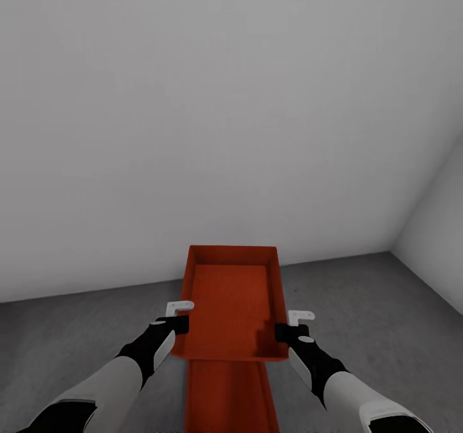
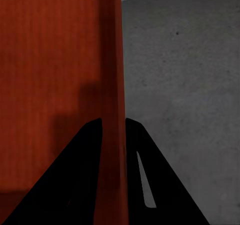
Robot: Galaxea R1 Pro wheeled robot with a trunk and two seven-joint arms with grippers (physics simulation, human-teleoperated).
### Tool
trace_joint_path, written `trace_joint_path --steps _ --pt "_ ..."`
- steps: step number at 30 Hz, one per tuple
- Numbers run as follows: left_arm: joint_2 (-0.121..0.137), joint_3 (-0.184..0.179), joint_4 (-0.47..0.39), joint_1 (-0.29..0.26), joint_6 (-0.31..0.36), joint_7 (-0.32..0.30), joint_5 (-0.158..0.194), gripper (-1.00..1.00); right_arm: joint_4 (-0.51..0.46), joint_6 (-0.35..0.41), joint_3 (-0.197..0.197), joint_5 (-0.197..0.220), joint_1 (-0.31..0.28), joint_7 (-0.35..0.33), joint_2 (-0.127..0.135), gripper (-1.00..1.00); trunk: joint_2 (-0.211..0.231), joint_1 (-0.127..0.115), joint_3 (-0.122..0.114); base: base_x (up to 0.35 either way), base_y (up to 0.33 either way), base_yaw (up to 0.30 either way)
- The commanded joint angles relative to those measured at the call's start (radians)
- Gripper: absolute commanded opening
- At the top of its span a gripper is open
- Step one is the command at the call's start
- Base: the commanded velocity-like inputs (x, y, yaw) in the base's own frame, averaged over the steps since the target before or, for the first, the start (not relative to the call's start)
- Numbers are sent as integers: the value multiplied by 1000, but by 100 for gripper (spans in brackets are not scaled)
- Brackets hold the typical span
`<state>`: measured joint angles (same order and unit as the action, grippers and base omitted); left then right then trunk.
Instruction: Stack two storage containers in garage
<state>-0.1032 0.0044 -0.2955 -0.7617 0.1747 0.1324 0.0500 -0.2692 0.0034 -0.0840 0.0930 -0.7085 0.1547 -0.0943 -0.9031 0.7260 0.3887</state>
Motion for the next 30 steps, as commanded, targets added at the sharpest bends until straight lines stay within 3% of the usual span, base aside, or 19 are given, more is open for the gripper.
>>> trace_joint_path --steps 1,22,30 --pt "1 22 -12 -1 -41 10 -16 -100 2 0 13 11 0 11 4 -100 -1 0 3 0 0 0" --pt "2 22 -11 -1 -41 8 -14 -100 2 0 13 11 0 11 4 -100 -1 0 36 -3 0 0" --pt "1 22 -11 -1 -41 9 -13 -100 2 0 13 11 0 11 4 -100 -1 0 49 -248 0 0"
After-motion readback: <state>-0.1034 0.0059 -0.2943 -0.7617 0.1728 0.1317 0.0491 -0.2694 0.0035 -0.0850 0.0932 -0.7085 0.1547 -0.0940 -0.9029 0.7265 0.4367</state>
